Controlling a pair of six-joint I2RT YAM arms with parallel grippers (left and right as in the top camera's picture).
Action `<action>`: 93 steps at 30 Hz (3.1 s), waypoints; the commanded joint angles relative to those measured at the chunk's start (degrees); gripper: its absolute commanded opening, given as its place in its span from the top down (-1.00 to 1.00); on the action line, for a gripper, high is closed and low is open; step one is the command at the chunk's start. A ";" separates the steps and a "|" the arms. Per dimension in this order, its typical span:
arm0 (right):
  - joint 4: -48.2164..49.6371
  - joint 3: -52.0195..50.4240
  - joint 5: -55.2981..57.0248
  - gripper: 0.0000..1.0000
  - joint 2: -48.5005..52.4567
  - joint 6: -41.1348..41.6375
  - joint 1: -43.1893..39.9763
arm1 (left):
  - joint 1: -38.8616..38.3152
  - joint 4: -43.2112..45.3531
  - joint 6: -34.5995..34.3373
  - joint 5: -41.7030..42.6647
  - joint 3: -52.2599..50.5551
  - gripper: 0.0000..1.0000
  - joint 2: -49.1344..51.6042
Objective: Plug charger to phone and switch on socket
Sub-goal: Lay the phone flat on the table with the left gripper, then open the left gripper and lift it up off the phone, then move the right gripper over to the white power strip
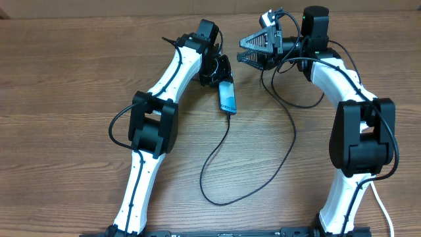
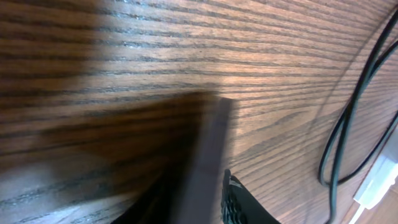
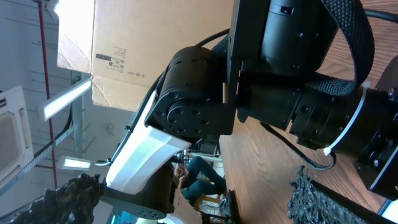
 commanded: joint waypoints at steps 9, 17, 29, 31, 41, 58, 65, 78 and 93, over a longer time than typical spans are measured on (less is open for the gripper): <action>-0.07 0.37 -0.90 -1.00 -0.39 -0.52 -0.07 | -0.04 -2.91 -0.72 -1.62 0.57 0.28 0.81; -0.07 0.37 -0.92 -1.00 -0.39 -0.50 -0.07 | -0.04 -4.02 -0.72 -2.58 0.57 0.17 0.81; -0.07 0.37 -0.92 -1.00 -0.39 -0.52 -0.07 | 0.13 -6.45 -0.70 -4.74 0.57 -0.03 0.81; -0.07 0.37 -0.92 -1.00 -0.39 -0.52 -0.07 | 0.13 -6.45 -0.50 -4.76 0.57 0.01 0.81; -0.07 0.37 -0.92 -1.00 -0.39 -0.52 -0.07 | 1.77 -8.98 7.06 -7.61 0.68 0.03 -2.84; -0.04 0.37 -0.90 -1.00 -0.39 -0.50 -0.07 | 0.50 -23.15 23.76 -35.15 0.68 -1.00 -35.93; -0.04 0.37 -0.90 -1.00 -0.39 -0.50 -0.07 | 0.48 -23.96 23.74 -35.15 0.66 -0.99 -37.70; 0.00 0.37 2.86 -1.00 -0.39 2.86 -0.20 | 0.48 -23.93 23.74 -35.12 0.63 -1.00 -37.64; -12.72 0.39 19.85 -0.99 -0.42 1.79 -5.73 | 0.48 -23.93 23.74 -35.12 0.63 -0.99 -37.64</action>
